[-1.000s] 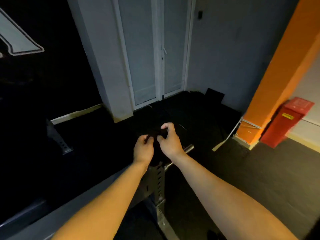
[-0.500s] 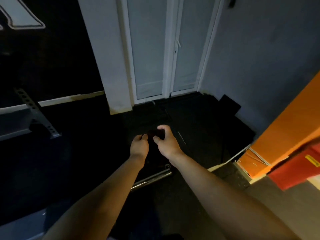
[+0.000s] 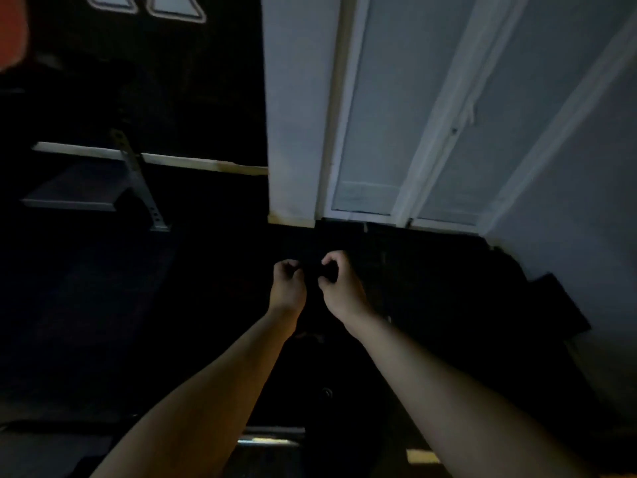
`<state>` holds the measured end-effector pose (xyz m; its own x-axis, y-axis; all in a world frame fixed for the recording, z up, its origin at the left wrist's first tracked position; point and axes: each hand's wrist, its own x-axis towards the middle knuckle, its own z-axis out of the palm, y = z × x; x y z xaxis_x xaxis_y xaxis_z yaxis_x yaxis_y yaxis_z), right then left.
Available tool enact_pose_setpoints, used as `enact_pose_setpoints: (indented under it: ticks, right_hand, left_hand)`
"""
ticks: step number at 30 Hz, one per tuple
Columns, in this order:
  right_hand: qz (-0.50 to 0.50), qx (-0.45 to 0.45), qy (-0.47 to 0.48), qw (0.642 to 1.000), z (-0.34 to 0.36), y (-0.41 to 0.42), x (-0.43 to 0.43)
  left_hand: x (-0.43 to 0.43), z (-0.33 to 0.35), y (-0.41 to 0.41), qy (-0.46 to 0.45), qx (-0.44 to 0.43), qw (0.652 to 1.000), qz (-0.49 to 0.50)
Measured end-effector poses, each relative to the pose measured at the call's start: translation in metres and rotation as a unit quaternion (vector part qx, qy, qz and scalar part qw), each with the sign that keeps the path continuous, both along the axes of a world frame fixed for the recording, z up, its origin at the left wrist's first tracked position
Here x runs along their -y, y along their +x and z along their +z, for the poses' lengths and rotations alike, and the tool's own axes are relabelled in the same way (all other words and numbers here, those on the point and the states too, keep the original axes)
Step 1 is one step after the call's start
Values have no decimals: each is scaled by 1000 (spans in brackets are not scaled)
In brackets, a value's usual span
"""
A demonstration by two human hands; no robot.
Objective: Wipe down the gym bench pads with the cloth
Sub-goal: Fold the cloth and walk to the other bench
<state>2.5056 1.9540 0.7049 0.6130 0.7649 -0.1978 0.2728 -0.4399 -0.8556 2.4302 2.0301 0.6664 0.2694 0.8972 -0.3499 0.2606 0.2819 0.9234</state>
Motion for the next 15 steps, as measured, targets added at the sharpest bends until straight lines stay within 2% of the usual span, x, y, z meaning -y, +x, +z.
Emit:
enact_pose_setpoints:
  ticks: [3, 9, 13, 15]
  right_hand:
    - [55, -15, 21, 998, 6, 32, -52]
    - [171, -55, 50, 982, 4, 70, -156]
    - [216, -53, 70, 972, -8, 92, -236]
    - [236, -43, 75, 968, -14, 98, -271]
  left_hand:
    - [-37, 10, 16, 30, -1, 999, 40]
    - [-108, 18, 26, -27, 17, 991, 133]
    - [-158, 13, 46, -61, 109, 977, 173]
    - [-183, 10, 59, -64, 120, 968, 209]
